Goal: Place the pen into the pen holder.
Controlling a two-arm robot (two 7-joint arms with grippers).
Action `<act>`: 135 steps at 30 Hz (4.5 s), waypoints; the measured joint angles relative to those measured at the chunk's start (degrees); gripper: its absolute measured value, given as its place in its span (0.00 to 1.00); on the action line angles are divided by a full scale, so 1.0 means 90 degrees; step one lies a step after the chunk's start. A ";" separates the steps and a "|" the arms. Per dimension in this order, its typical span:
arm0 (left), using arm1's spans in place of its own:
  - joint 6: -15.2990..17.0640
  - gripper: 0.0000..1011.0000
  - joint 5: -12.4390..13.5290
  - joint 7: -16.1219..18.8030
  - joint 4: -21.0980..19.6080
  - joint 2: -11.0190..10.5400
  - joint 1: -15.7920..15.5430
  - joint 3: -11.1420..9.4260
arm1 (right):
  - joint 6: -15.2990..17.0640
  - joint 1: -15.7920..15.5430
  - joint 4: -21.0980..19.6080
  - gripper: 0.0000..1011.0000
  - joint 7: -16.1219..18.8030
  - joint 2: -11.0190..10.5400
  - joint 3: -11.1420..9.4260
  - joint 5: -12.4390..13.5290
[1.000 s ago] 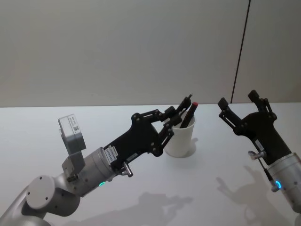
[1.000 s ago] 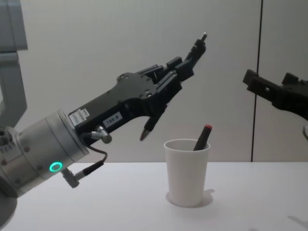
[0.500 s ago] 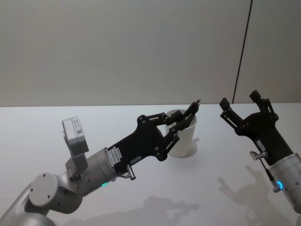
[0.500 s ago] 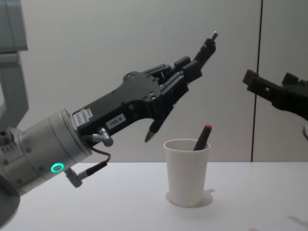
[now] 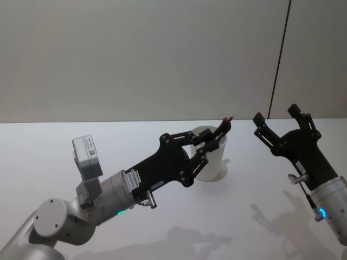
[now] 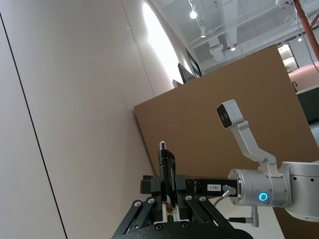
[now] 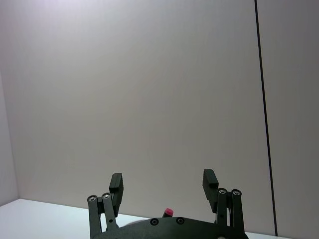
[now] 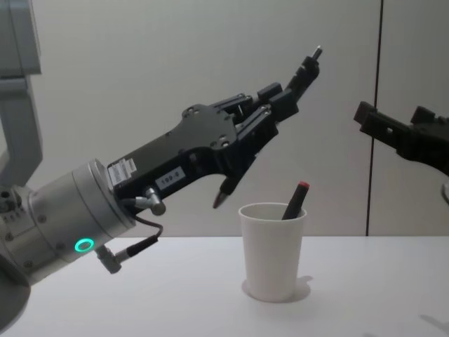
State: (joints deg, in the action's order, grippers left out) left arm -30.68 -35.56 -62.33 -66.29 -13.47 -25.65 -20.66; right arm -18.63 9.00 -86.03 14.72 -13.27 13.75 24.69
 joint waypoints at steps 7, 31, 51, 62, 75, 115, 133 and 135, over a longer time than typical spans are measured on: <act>-0.0004 0.17 -0.0002 -0.0025 0.0006 0.0000 -0.0004 -0.0005 | 0.0001 0.0000 0.0000 0.99 0.0000 0.0000 0.0000 0.0000; -0.0003 0.17 -0.0001 -0.0051 0.0009 0.0000 -0.0011 -0.0004 | -0.0057 -0.0087 -0.0039 0.99 0.0803 -0.0048 -0.0005 0.0527; -0.0003 0.17 -0.0001 -0.0053 0.0009 0.0000 -0.0010 -0.0005 | 0.0198 0.0026 0.0105 0.99 0.1631 0.0078 0.0116 0.1103; -0.0003 0.17 -0.0001 -0.0053 0.0009 0.0000 -0.0010 -0.0004 | 0.0350 0.0132 0.0200 0.99 0.2030 0.0172 0.0188 0.1401; -0.0003 0.17 -0.0001 -0.0053 0.0008 0.0000 -0.0010 -0.0005 | 0.0429 0.0080 0.0121 0.99 0.2367 0.0155 0.0239 0.1609; -0.0003 0.17 -0.0001 -0.0052 0.0009 -0.0001 -0.0010 -0.0005 | 0.0326 -0.0377 -0.0380 0.99 0.2626 -0.0188 0.0194 0.1966; -0.0003 0.17 -0.0001 -0.0052 0.0008 0.0000 -0.0010 -0.0004 | 0.0338 -0.0294 -0.0312 0.99 0.2893 -0.0128 0.0215 0.2452; -0.0003 0.17 -0.0001 -0.0052 0.0008 0.0000 -0.0010 -0.0004 | 0.0348 -0.0257 -0.0269 0.99 0.2892 -0.0103 0.0222 0.2492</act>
State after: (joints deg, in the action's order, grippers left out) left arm -30.70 -35.57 -62.80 -66.22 -13.47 -25.74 -20.70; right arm -15.50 6.69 -88.44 40.75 -14.20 15.75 47.12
